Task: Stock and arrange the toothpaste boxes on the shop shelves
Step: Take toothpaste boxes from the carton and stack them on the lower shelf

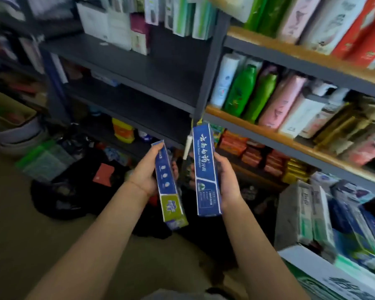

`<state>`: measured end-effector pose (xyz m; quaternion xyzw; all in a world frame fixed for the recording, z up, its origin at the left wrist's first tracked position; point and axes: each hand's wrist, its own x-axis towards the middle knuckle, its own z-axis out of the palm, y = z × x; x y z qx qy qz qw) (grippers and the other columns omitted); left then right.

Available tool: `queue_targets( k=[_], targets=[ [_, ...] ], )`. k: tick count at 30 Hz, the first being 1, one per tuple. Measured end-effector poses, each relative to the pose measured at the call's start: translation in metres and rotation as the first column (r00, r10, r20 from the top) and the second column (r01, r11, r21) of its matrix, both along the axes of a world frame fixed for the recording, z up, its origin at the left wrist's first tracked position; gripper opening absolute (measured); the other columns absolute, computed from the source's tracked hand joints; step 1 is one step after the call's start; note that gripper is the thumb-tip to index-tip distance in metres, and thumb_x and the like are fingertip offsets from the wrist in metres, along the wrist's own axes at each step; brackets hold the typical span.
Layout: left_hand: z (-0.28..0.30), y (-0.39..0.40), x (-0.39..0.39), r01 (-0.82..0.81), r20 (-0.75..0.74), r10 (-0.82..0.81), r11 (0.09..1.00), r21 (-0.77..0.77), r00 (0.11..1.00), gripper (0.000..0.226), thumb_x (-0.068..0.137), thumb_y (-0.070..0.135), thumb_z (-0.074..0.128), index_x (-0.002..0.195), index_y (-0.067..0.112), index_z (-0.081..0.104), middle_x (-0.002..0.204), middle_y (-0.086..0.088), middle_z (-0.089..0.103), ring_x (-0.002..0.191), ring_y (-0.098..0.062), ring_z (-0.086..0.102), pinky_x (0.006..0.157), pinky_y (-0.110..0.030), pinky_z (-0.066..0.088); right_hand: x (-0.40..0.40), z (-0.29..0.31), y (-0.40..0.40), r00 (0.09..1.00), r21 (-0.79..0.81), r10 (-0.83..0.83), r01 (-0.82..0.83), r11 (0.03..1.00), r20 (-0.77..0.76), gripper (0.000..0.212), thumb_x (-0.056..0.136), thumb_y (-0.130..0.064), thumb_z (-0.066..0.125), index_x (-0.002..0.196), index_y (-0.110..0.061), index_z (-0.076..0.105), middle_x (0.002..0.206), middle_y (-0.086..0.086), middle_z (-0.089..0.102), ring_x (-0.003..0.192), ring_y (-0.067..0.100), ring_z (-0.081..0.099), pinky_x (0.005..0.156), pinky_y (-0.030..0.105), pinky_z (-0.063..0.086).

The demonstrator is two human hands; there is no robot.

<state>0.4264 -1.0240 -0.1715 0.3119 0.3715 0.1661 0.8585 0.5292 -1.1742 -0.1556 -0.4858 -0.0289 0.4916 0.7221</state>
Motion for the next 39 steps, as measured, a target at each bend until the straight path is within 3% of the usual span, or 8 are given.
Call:
queue_targets(
  k=[4, 8, 12, 17, 26, 29, 36, 39],
  targets=[
    [-0.003, 0.067, -0.04, -0.068, 0.022, 0.068, 0.998, 0.008, 0.997, 0.017, 0.095, 0.031, 0.055, 0.086, 0.018, 0.051, 0.07, -0.005, 0.049, 0.059, -0.02, 0.056, 0.059, -0.033, 0.051, -0.031, 0.002, 0.077, 0.976, -0.117, 0.21, -0.201, 0.973, 0.066, 0.051, 0.081, -0.049, 0.066, 0.114, -0.01, 0.067, 0.078, 0.007, 0.07, 0.06, 0.019, 0.066, 0.056, 0.03, 0.054],
    [-0.006, 0.129, -0.057, -0.108, 0.034, 0.106, 0.993, 0.042, 0.994, 0.019, 0.097, 0.032, 0.056, 0.095, 0.015, 0.064, 0.076, -0.006, 0.069, 0.069, -0.022, 0.068, 0.067, -0.037, 0.054, -0.037, -0.007, 0.148, 0.931, -0.229, 0.35, -0.32, 0.919, 0.105, 0.023, 0.088, -0.04, 0.066, 0.1, -0.019, 0.067, 0.084, 0.007, 0.074, 0.073, 0.026, 0.071, 0.079, 0.043, 0.055],
    [-0.02, 0.185, -0.049, -0.118, 0.035, 0.117, 0.993, 0.021, 0.993, 0.038, 0.099, 0.046, 0.049, 0.105, 0.015, 0.069, 0.091, -0.011, 0.075, 0.075, -0.023, 0.072, 0.076, -0.039, 0.054, -0.033, -0.028, 0.223, 0.903, -0.294, 0.403, -0.349, 0.89, 0.151, 0.074, 0.065, -0.053, 0.082, 0.124, -0.014, 0.06, 0.108, 0.015, 0.073, 0.093, 0.033, 0.071, 0.084, 0.049, 0.057],
    [-0.038, 0.259, -0.026, -0.13, -0.073, 0.128, 0.991, -0.017, 0.989, 0.05, 0.1, 0.052, 0.042, 0.117, 0.012, 0.066, 0.092, -0.011, 0.076, 0.074, -0.022, 0.074, 0.066, -0.035, 0.057, -0.01, -0.045, 0.312, 0.833, -0.33, 0.469, -0.372, 0.868, 0.294, 0.029, 0.09, -0.034, 0.069, 0.106, -0.011, 0.068, 0.092, 0.007, 0.076, 0.079, 0.02, 0.072, 0.073, 0.031, 0.057],
    [-0.083, 0.349, 0.017, -0.043, -0.27, 0.036, 0.999, -0.018, 0.962, 0.027, 0.091, 0.035, 0.066, 0.107, 0.013, 0.07, 0.089, -0.008, 0.076, 0.076, -0.022, 0.072, 0.075, -0.04, 0.058, 0.031, -0.073, 0.409, 0.582, -0.493, 0.625, -0.393, 0.776, 0.52, 0.016, 0.093, -0.03, 0.063, 0.108, -0.035, 0.068, 0.106, -0.004, 0.069, 0.081, 0.003, 0.07, 0.066, 0.013, 0.051],
    [-0.101, 0.369, 0.023, -0.03, -0.3, 0.021, 0.999, -0.025, 0.954, 0.043, 0.084, 0.024, 0.074, 0.123, 0.007, 0.065, 0.103, -0.012, 0.075, 0.088, -0.028, 0.071, 0.088, -0.047, 0.057, 0.037, -0.086, 0.423, 0.596, -0.521, 0.634, -0.381, 0.764, 0.493, 0.028, 0.091, -0.036, 0.066, 0.117, -0.046, 0.062, 0.12, -0.005, 0.056, 0.096, 0.007, 0.066, 0.077, 0.022, 0.054],
    [-0.126, 0.436, 0.039, -0.046, -0.256, 0.017, 0.993, -0.108, 0.966, 0.059, 0.072, 0.026, 0.084, 0.124, 0.006, 0.064, 0.117, -0.019, 0.07, 0.109, -0.036, 0.067, 0.098, -0.055, 0.051, 0.033, -0.095, 0.455, 0.574, -0.589, 0.661, -0.346, 0.73, 0.483, 0.047, 0.084, -0.034, 0.076, 0.12, -0.043, 0.048, 0.109, -0.02, 0.065, 0.091, -0.007, 0.065, 0.078, 0.014, 0.052],
    [-0.127, 0.461, 0.046, 0.026, -0.219, -0.057, 0.99, -0.14, 0.974, 0.051, 0.079, 0.028, 0.078, 0.123, 0.005, 0.065, 0.114, -0.018, 0.072, 0.108, -0.035, 0.067, 0.095, -0.05, 0.054, 0.029, -0.099, 0.476, 0.713, -0.577, 0.573, -0.288, 0.764, 0.403, 0.048, 0.082, -0.028, 0.079, 0.121, -0.033, 0.053, 0.108, -0.014, 0.07, 0.092, 0.001, 0.069, 0.079, 0.02, 0.055]
  ],
)
